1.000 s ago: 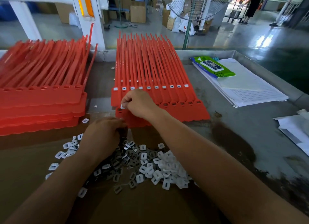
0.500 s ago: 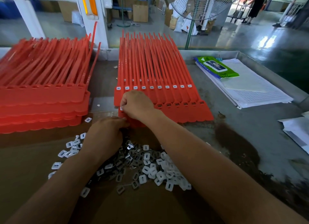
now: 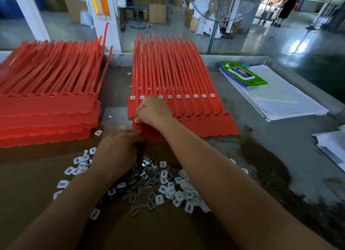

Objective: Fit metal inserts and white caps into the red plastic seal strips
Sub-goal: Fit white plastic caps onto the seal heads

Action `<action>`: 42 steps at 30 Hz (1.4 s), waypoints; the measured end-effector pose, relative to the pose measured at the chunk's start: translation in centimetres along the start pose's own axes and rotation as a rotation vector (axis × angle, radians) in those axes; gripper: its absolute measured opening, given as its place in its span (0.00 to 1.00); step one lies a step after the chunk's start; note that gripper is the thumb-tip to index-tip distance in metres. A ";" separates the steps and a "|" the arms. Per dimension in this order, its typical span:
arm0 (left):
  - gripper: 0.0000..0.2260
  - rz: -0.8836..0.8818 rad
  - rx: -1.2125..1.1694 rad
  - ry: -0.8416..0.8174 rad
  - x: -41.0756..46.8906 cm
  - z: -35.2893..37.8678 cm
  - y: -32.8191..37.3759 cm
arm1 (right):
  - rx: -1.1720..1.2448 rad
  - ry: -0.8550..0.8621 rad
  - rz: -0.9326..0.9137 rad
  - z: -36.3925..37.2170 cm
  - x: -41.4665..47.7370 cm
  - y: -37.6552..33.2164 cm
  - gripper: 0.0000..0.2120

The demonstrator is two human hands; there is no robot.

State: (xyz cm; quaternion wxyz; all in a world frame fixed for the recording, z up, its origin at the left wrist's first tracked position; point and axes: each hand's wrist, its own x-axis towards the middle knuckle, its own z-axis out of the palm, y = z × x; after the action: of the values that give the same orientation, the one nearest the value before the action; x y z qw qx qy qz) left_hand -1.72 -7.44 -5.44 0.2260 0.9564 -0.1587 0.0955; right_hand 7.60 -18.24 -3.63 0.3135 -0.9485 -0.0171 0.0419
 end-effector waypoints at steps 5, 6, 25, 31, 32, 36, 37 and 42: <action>0.18 -0.003 -0.001 0.013 0.1 0.1 0.0 | -0.008 -0.001 0.047 -0.2 0.8 -0.1 0.19; 0.18 -0.004 -0.002 0.017 0.1 0.1 0.0 | -0.010 0.005 0.049 -0.1 0.9 -0.1 0.19; 0.17 -0.020 0.006 0.017 0.2 0.1 -0.1 | 0.097 -0.154 -0.219 -5.7 -5.8 3.1 0.01; 0.18 -0.064 0.013 -0.010 0.4 0.3 -0.2 | 0.024 -0.269 -0.189 -8.4 -10.6 6.7 0.03; 0.18 -0.066 0.016 -0.013 0.4 0.3 -0.2 | 0.007 -0.289 -0.188 -8.6 -11.2 7.3 0.03; 0.18 -0.071 0.028 -0.016 0.4 0.2 -0.2 | 0.008 -0.352 -0.171 -9.0 -12.9 8.7 0.04; 0.18 -0.069 0.029 -0.016 0.4 0.2 -0.2 | 0.013 -0.362 -0.167 -8.8 -13.1 8.9 0.04; 0.18 -0.069 0.024 -0.007 0.4 0.2 0.0 | 0.062 -0.399 -0.149 -7.9 -13.3 9.2 0.07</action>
State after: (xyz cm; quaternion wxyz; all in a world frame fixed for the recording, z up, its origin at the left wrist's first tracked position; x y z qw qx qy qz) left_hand -1.29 -7.66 -5.49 0.2171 0.9642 -0.1253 0.0861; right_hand -4.87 -31.08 -1.83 0.3351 -0.9075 -0.1476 0.2060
